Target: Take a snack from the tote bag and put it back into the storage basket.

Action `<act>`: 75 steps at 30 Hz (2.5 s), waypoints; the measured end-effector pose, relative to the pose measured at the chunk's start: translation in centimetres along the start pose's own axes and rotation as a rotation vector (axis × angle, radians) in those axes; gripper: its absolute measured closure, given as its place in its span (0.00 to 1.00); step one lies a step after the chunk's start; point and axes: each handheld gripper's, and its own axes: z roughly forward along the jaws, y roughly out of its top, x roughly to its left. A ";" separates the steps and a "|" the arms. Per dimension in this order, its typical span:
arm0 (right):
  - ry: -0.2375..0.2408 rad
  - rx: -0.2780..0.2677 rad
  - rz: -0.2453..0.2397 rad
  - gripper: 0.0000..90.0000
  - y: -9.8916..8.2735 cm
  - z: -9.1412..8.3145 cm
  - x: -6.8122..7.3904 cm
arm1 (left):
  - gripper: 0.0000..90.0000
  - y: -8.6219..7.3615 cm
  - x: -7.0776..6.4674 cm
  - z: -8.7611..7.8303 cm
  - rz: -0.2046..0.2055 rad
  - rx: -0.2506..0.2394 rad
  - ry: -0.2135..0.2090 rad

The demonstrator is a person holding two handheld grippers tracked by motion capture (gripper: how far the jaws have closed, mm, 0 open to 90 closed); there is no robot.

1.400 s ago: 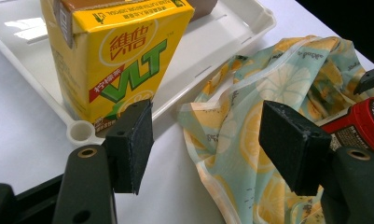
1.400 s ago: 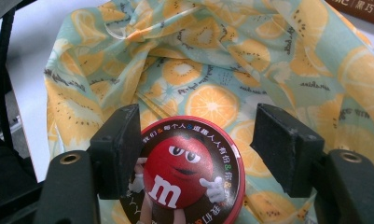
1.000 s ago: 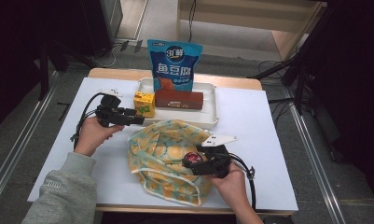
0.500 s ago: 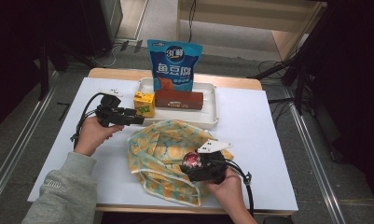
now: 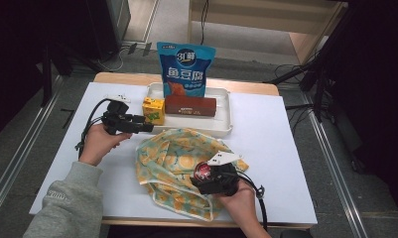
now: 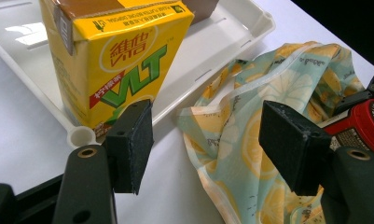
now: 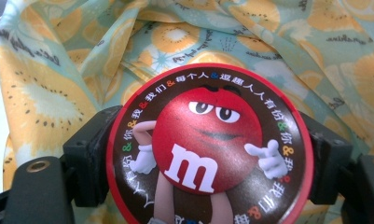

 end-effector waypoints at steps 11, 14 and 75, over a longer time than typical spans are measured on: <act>0.080 0.018 0.004 0.25 0.8 -0.4 -1.6 | 0.40 0.0 -0.1 0.0 0.004 -0.002 -0.007; 0.097 0.007 -0.001 0.25 1.1 -0.4 -2.0 | 0.40 0.0 -0.1 0.0 0.008 -0.002 -0.015; 0.217 -0.030 -0.134 0.26 11.0 -2.9 -6.5 | 0.40 -1.5 -1.9 -2.0 0.054 -0.009 -0.052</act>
